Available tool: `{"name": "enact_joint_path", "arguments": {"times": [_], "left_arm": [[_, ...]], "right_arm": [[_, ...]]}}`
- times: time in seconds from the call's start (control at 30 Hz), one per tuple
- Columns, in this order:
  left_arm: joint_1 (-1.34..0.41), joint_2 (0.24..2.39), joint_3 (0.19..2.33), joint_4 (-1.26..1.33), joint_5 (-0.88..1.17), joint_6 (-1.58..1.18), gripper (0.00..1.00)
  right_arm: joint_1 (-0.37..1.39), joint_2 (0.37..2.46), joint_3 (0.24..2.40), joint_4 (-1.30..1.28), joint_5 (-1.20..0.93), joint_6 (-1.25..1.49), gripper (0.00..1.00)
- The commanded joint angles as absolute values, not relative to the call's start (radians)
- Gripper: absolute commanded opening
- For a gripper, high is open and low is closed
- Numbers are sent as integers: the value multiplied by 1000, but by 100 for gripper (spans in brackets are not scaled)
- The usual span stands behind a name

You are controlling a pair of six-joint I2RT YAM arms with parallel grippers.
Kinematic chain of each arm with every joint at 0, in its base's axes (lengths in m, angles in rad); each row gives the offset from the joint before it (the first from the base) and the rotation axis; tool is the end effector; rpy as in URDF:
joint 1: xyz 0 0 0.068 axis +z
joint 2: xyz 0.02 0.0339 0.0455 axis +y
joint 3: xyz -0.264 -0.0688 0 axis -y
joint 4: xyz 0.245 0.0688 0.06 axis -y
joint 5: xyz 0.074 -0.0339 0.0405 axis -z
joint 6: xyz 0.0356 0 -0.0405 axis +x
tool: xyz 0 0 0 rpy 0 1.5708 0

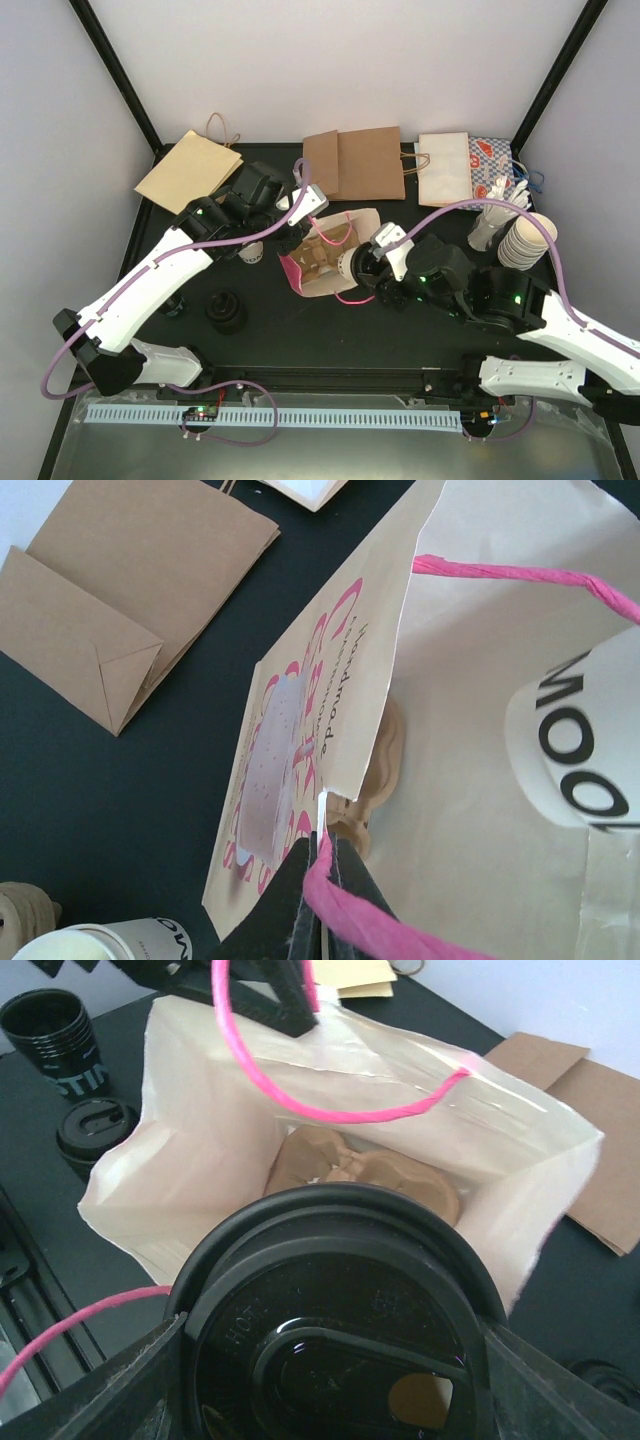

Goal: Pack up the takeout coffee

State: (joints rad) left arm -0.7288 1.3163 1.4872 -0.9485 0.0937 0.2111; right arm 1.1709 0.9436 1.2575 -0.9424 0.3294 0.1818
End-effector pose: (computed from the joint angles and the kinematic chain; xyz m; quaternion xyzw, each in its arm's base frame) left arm 0.1938 -0.1775 0.3930 0.4334 0.8133 -0.1405 0.3619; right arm 0.0755 0.1490 0.3967 -0.3517 0.8090 0.1663 0.4406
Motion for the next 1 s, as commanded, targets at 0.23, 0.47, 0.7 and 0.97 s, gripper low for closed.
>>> {"name": "enact_joint_path", "arguments": {"times": [0.23,0.47,0.7,0.97], "left_arm": [[-745,1311,1513,-901,116,296,2],[-774,1290,1482,-888,148,326,2],[-806,1287,1458,-894,152,357,2],[-816,1227,1431,-876,148,397,2]], "right_arm": [[1169,983,1203,-826,217,20,56],[1168,990,1174,-794,203,-155,58],[1168,1015,1170,-788,286,-276,59],[1169,1014,1144,-795,310,-422,58]]}}
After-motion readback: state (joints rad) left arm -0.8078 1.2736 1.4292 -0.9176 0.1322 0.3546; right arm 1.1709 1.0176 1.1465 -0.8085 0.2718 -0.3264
